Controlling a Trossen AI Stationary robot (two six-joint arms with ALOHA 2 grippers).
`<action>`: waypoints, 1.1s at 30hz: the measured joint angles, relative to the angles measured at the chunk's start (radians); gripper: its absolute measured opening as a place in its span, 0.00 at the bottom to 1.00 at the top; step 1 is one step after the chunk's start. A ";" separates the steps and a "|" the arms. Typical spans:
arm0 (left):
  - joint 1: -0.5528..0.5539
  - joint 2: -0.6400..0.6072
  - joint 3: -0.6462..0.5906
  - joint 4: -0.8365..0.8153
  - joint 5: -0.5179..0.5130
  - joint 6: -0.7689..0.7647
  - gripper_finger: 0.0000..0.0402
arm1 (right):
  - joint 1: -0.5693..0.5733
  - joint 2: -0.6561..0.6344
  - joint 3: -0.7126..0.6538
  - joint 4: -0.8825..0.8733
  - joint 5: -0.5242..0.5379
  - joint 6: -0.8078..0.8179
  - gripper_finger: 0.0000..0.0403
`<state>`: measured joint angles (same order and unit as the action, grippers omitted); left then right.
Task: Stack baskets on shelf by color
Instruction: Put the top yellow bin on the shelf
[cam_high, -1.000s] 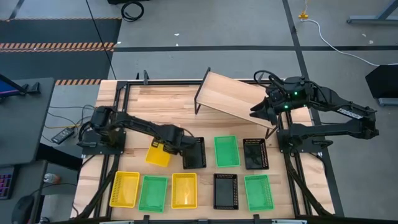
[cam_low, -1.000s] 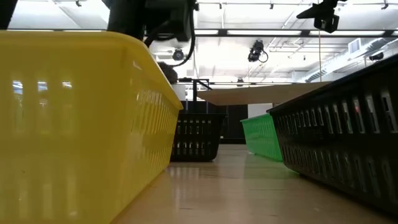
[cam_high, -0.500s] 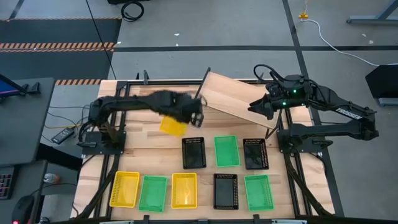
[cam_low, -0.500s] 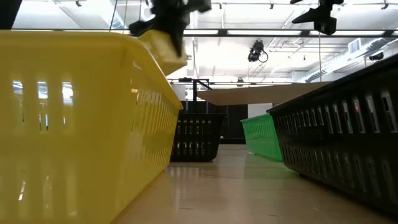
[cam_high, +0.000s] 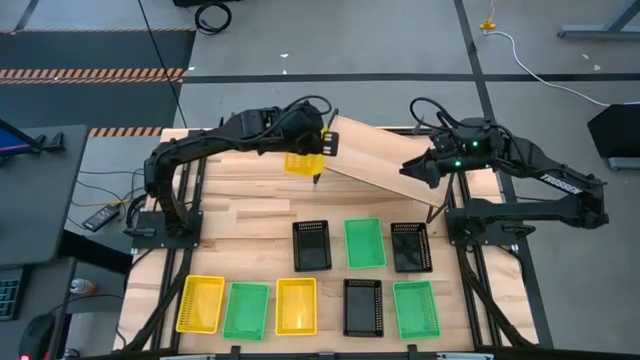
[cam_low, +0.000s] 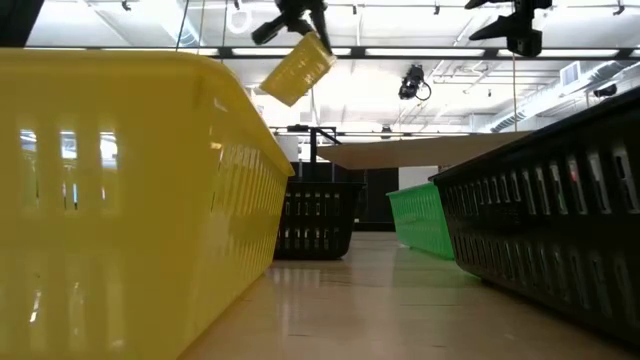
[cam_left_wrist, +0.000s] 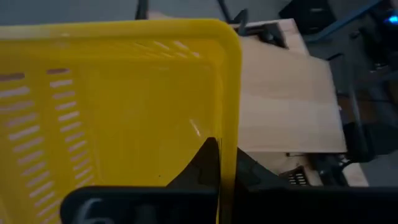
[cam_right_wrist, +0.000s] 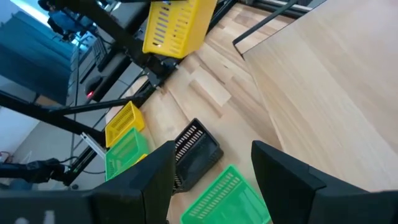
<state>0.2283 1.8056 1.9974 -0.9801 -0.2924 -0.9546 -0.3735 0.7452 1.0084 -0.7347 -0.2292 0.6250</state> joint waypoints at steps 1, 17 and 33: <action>0.000 0.006 0.001 0.024 0.000 0.006 0.00 | -0.006 -0.002 0.000 0.000 0.000 0.000 0.54; 0.015 0.132 0.000 0.274 0.028 0.177 0.02 | -0.075 -0.014 0.000 -0.052 -0.027 -0.080 0.54; 0.037 0.193 0.000 0.343 0.030 0.330 0.07 | -0.102 -0.010 0.000 -0.049 0.004 -0.021 0.54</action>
<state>0.2657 1.9987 1.9972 -0.6376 -0.2620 -0.6242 -0.4751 0.7349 1.0088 -0.7836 -0.2254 0.6045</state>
